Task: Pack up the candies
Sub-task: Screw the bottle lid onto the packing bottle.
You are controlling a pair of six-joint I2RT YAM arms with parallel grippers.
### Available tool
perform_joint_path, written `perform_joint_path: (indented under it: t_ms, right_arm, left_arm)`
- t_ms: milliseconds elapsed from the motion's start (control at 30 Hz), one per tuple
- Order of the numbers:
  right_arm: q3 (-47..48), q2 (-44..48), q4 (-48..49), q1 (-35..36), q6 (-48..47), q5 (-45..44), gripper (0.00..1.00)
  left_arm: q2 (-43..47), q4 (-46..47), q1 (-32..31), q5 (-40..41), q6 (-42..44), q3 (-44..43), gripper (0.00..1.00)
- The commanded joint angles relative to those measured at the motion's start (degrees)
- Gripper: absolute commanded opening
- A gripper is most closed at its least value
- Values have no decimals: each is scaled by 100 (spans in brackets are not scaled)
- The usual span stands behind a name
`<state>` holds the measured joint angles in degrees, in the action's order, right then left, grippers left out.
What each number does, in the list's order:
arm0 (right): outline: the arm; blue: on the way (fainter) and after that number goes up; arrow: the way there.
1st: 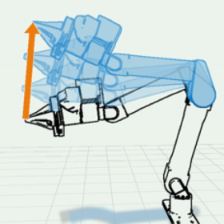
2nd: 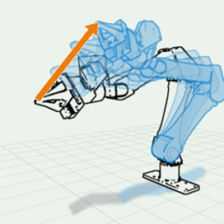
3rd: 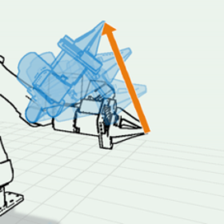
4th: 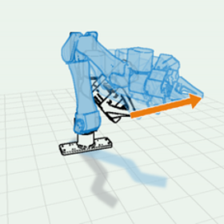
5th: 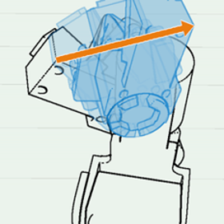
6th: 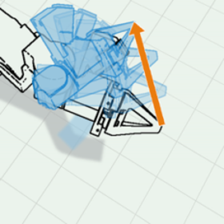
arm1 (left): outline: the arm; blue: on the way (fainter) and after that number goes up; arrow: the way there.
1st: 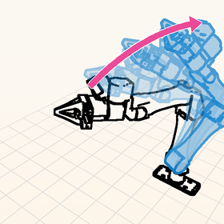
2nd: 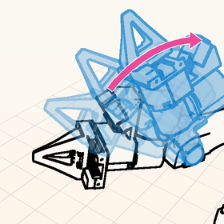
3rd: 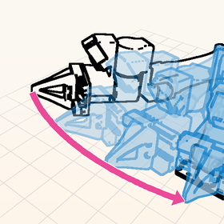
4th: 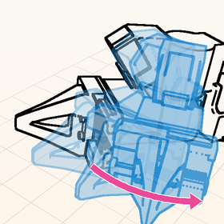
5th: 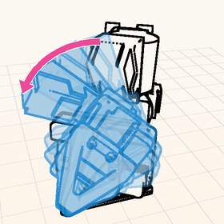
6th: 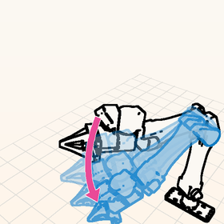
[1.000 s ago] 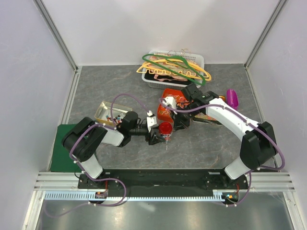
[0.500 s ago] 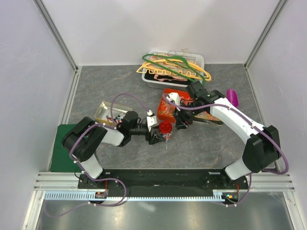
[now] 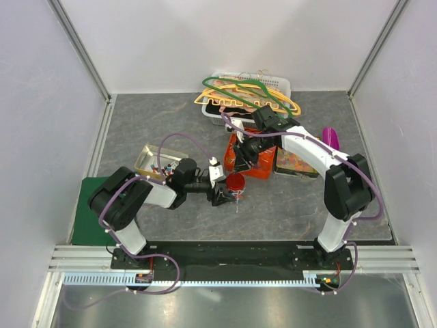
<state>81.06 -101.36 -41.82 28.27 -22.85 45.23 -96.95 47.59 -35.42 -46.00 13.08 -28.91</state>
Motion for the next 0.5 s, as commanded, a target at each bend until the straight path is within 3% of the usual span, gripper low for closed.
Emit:
perform_joint_path:
  t_ms: [0,300,467]
  right_arm:
    - [306,-138,95,20,18,433,47]
    - [227,-253,-185,29,-149,706,42]
    - [17,-51,-327,38,-255,645,27]
  left_arm:
    - [-79,-84,26,144,89,-124,70]
    - [-96,-128,26,153,98,-150,70]
    - [-105,-171,26,161,98,-168,70]
